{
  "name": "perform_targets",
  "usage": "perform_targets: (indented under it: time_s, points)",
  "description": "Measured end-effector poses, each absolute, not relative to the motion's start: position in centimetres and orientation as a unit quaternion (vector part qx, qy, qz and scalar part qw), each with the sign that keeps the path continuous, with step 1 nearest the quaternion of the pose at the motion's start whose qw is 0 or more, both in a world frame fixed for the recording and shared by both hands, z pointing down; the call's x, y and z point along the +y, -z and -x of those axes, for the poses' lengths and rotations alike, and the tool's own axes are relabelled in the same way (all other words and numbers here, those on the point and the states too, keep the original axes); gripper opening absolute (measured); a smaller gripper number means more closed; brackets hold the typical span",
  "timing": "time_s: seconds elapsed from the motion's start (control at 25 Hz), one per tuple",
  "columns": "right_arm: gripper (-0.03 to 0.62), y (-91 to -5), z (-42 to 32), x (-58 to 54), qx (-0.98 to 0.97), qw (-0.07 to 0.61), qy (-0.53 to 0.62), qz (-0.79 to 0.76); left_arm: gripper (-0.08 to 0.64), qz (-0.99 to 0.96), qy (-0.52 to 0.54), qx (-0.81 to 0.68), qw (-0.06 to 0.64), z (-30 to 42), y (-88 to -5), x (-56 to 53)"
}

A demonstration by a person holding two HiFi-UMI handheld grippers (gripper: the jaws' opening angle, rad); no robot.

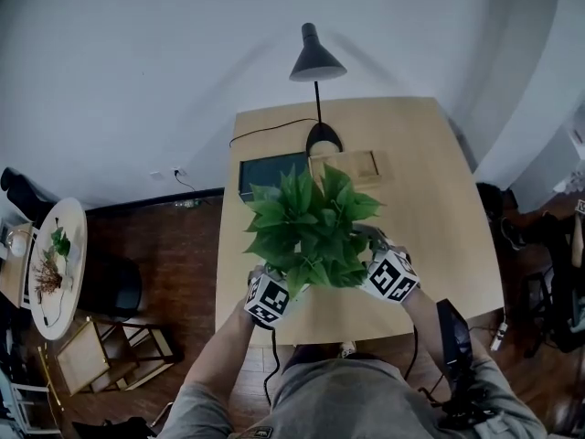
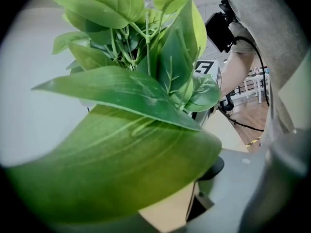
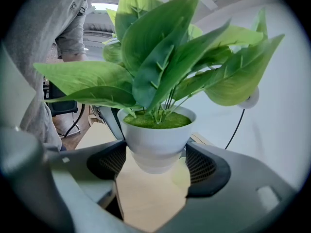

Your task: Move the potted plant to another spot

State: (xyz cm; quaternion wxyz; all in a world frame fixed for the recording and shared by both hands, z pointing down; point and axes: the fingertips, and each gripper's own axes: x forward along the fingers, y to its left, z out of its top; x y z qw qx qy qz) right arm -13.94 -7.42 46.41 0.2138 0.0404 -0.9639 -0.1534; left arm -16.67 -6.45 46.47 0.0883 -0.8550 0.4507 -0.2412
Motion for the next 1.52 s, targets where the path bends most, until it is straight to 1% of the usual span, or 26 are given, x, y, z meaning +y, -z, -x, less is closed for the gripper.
perform_targets:
  time_s: [0.2,0.6,1.04,1.32,1.52]
  points:
    - [0.39,-45.7,13.4,-7.5,-0.96,0.225,0.156,-0.055,0.339,0.861,0.231,0.443,0.092,16.4,-45.7,-6.5]
    - [0.39,-45.1,7.9,-6.5,-0.957,0.232,0.133,-0.111,0.337,0.893,0.219,0.379,0.103,10.4,-44.8,-5.9]
    - [0.39,-45.7,5.2,-4.2,-0.95,0.247,0.112,-0.157,0.337,0.915,0.209,0.329,0.101,7.9,-45.5,-3.8]
    - [0.39,-45.7,2.9,-7.3,-0.95,0.244,0.117,-0.158,0.337,0.914,0.211,0.331,0.104,5.6,-45.5,-6.9]
    - [0.39,-46.2,-0.2,-10.7,-0.953,0.241,0.114,-0.143,0.337,0.91,0.214,0.34,0.098,2.3,-45.8,-10.2]
